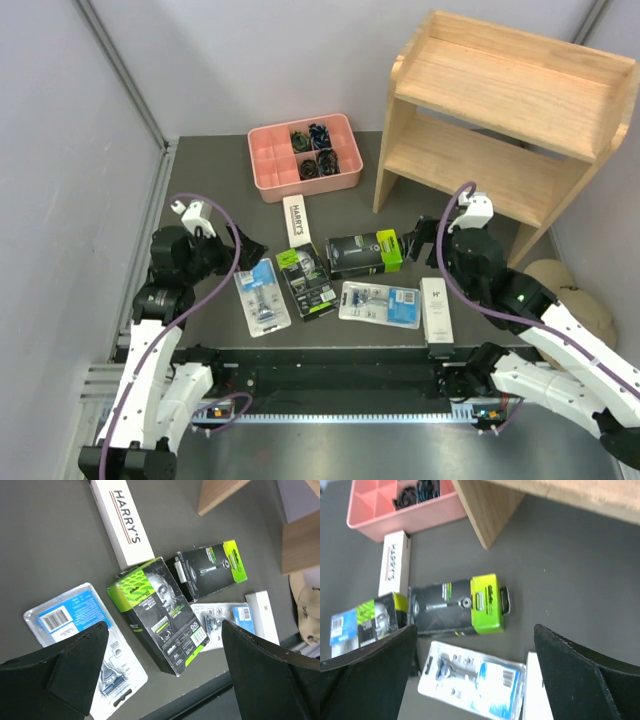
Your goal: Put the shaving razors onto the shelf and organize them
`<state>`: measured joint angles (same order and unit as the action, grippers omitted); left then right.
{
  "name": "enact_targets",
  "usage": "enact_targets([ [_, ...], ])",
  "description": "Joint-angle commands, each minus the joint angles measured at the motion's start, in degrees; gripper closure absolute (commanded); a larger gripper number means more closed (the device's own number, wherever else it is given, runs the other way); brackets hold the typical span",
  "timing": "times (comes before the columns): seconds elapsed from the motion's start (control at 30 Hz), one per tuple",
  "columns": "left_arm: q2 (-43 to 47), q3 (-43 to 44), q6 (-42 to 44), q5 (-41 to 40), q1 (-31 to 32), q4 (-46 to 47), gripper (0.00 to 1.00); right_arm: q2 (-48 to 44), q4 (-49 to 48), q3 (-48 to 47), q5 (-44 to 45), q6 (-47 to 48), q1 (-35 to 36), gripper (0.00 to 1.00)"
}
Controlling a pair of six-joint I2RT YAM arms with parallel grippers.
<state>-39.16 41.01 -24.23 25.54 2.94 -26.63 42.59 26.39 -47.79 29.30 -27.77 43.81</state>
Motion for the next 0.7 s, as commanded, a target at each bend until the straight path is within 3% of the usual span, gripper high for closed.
enact_targets([
  [0.0,-1.4,0.5,0.4,5.0,0.1,3.8,0.01,-0.1,6.2,-3.4,-1.7,-1.8,0.3,0.01],
  [0.17,-3.4,2.4,6.1,8.2,0.1,2.8,0.01,-0.1,5.2,-2.5,-3.6,0.0,0.3,0.01],
  [0.27,-7.8,5.9,10.4,6.4,0.8,-2.4,0.01,-1.9,1.6,0.6,-5.5,-0.6,0.3,0.01],
  [0.37,-10.8,8.5,12.7,6.5,5.0,-4.1,0.01,-1.0,2.3,0.6,-7.6,0.5,0.3,0.01],
  [0.47,-12.9,9.6,13.2,-4.6,16.8,-1.9,0.01,1.4,6.2,-0.3,-8.3,-1.5,0.3,0.01],
  [0.5,-13.8,10.3,13.7,-12.5,24.8,-1.5,0.01,2.0,6.8,-0.4,-9.0,-1.9,0.2,0.01],
  [0.6,-20.8,12.8,15.7,-17.2,36.0,-0.7,0.01,3.0,10.3,-0.5,-10.3,-4.2,0.3,0.01],
  [0.67,-27.4,14.0,18.4,-18.8,40.3,0.3,0.01,1.7,12.4,-0.1,-11.0,-6.5,0.3,0.01],
])
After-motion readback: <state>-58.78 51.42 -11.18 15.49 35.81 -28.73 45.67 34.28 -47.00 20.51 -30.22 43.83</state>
